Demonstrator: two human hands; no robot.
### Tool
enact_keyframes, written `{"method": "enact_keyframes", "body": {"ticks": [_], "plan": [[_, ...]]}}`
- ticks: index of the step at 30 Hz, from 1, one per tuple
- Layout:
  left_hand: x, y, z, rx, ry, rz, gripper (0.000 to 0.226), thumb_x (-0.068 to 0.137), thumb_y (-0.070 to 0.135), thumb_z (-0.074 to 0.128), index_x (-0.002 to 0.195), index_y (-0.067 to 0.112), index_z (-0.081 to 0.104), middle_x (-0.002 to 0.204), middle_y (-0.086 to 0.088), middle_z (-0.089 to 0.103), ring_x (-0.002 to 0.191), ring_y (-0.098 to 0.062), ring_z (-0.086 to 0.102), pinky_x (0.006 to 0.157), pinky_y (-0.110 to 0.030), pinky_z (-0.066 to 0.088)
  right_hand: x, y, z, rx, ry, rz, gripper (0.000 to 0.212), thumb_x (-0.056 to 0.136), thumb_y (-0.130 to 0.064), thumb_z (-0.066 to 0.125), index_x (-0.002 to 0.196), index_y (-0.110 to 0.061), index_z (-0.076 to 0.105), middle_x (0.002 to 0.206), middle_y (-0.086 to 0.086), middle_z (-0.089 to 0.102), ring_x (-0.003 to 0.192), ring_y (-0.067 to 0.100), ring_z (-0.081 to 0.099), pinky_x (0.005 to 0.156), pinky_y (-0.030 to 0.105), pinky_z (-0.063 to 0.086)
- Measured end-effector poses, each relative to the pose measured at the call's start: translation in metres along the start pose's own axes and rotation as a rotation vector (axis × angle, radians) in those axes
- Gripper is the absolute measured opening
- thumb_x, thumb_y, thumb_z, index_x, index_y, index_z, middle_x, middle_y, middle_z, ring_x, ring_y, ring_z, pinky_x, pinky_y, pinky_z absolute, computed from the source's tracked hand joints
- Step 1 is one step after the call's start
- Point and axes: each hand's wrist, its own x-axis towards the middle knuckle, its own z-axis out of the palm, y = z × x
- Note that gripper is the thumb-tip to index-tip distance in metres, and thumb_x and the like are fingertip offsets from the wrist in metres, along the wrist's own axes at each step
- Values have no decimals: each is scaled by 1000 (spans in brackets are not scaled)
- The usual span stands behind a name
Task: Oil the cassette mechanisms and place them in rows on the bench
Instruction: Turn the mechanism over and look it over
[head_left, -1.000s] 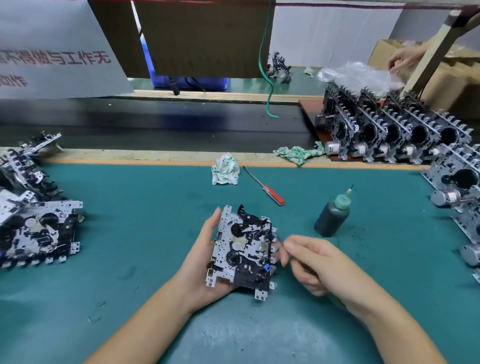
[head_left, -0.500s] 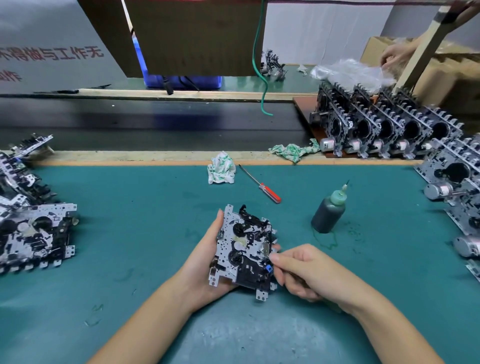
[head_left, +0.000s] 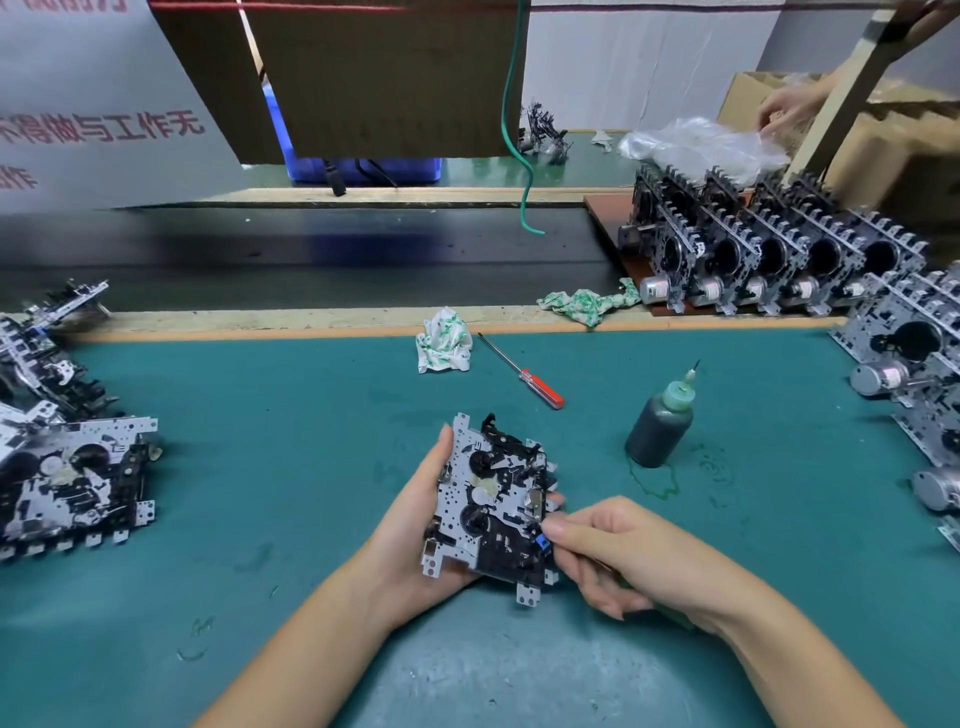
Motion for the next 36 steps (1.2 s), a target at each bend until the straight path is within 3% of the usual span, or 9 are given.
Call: {"method": "enact_keyframes", "body": {"ticks": [8,15,19,25,36], "plan": [[0,1,-1,23,-6,-1,75,85,67,36,116,7,68,125,-20,61,114,-30,61,96,-39,49,1,4,-2,77,-23,40,39,99,-30,44,62,-16,52,49,3,57,37,9,50,38,16,40],[0,0,-1,17,-3,0,71,87,67,37,115,10,69,126,-19,61,116,-29,60,96,-38,50,0,3,-2,29,-39,25,43,101,-30,39,61,-18,49,41,-1,53,27,5,32,33,13,22],[0,0,1,15,23,-1,71,87,66,38,116,8,69,126,-21,60,114,-31,60,94,-39,51,1,2,2,18,-8,22,51,100,-34,38,54,-18,51,36,-3,48,26,5,29,35,13,23],[2,1,4,-22,24,11,65,85,63,42,98,9,76,109,-17,70,94,-28,70,70,-35,57,1,-1,4,-9,4,68,59,99,-39,38,44,-20,48,31,-2,42,25,7,31,33,16,25],[2,0,7,-6,50,31,64,84,62,42,92,9,78,106,-17,70,92,-28,70,67,-33,58,6,-2,-3,-11,-56,143,64,98,-44,38,39,-22,36,30,-4,23,27,8,17,36,16,15]]}}
